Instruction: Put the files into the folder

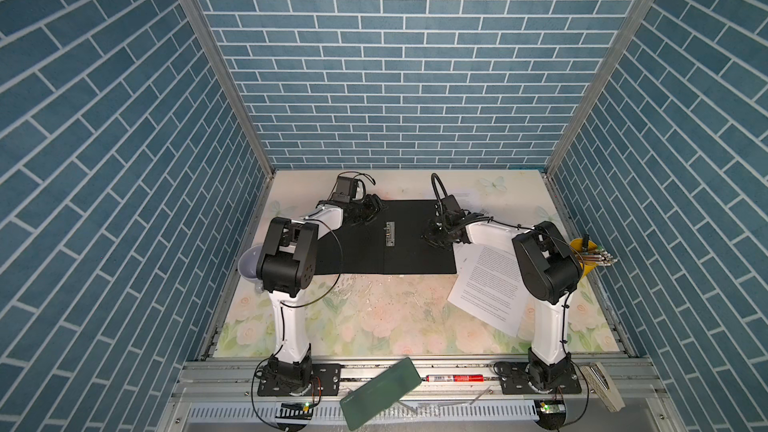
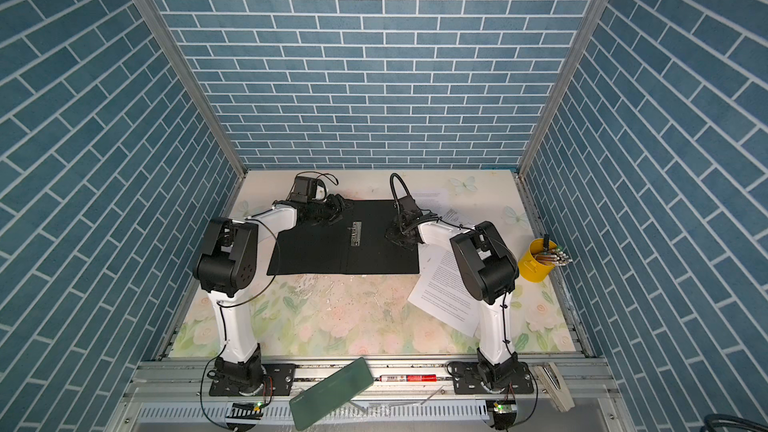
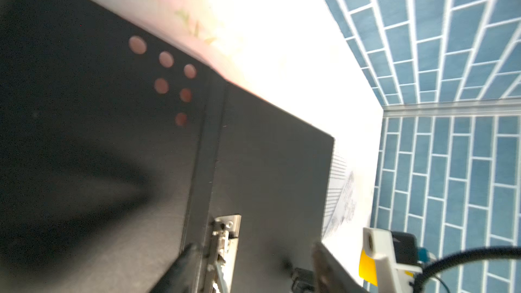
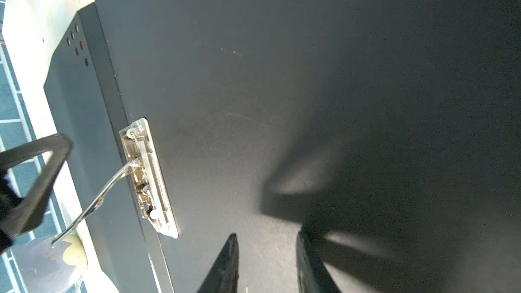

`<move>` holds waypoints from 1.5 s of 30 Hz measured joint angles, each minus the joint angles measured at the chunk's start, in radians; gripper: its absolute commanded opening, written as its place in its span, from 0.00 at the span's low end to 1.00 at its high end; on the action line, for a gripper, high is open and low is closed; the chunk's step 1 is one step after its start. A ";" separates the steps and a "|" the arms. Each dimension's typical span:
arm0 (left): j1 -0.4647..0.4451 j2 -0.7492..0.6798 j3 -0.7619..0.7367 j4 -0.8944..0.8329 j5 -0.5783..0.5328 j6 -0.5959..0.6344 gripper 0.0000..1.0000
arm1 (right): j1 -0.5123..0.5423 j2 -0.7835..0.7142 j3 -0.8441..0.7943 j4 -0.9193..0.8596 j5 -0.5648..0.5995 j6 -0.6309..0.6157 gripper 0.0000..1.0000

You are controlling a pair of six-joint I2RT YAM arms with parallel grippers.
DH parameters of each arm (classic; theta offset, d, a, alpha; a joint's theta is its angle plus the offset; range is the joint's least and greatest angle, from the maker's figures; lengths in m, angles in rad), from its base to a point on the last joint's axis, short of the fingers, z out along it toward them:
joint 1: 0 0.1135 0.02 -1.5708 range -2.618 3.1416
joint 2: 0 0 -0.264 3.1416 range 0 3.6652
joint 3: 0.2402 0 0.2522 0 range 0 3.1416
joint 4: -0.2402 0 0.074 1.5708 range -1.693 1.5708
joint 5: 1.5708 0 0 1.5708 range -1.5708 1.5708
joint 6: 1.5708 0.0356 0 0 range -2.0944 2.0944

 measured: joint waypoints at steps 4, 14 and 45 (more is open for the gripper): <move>0.000 -0.049 -0.049 0.015 0.015 -0.031 0.87 | 0.000 0.000 0.000 0.001 0.003 0.000 0.35; -0.002 -0.145 -0.218 0.067 0.067 -0.130 1.00 | 0.000 0.000 0.000 0.002 0.007 0.002 0.35; -0.042 0.002 -0.076 0.274 0.179 -0.312 1.00 | 0.000 0.001 0.000 0.003 0.010 0.003 0.36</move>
